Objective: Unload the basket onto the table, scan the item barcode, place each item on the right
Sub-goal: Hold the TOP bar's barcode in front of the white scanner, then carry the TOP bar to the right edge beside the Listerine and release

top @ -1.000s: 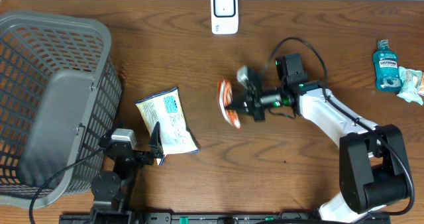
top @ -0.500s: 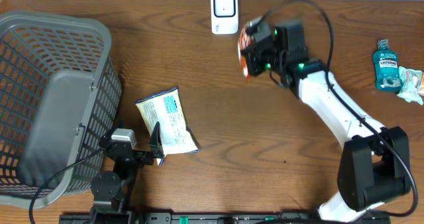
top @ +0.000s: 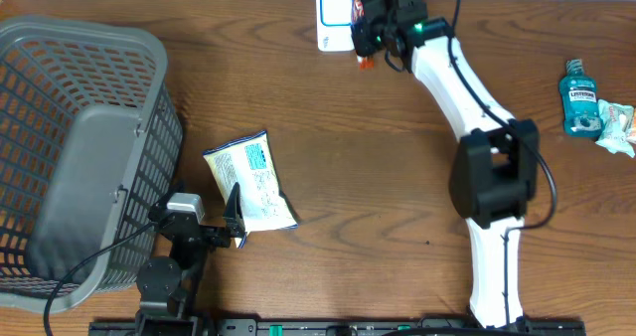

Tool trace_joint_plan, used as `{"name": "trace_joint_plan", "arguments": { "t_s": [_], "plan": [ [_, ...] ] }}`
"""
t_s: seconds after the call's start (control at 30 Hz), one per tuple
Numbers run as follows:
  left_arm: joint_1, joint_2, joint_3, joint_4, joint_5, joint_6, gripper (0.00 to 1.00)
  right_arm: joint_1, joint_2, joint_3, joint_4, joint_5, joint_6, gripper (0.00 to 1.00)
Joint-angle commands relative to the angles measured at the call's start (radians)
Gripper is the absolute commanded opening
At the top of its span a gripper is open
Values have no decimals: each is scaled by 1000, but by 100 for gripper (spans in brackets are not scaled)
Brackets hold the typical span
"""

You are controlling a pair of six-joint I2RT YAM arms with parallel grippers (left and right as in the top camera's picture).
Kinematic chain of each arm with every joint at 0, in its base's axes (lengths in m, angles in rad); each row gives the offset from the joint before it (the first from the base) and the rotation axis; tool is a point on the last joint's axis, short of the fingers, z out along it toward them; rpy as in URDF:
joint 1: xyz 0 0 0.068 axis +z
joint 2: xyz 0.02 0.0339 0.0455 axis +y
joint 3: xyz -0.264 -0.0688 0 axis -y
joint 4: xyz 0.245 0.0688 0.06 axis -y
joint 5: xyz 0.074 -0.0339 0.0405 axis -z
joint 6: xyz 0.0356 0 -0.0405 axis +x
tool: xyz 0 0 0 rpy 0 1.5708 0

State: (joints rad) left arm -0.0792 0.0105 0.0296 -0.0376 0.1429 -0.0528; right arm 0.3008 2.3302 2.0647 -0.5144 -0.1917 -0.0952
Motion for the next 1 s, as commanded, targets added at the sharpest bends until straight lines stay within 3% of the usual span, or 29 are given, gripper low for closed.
{"name": "trace_joint_plan", "arguments": {
  "t_s": [0.0, 0.5, 0.97],
  "plan": [
    [5, -6, -26, -17, 2, -5, 98, 7, 92, 179, -48, 28, -3, 1],
    [5, -6, -26, -17, 2, -5, 98, 35, 172, 248, -90, 56, 20, 1],
    [5, -6, -26, -17, 2, -5, 98, -55, 44, 406, -652, 116, 19, 1]
  ]
}}
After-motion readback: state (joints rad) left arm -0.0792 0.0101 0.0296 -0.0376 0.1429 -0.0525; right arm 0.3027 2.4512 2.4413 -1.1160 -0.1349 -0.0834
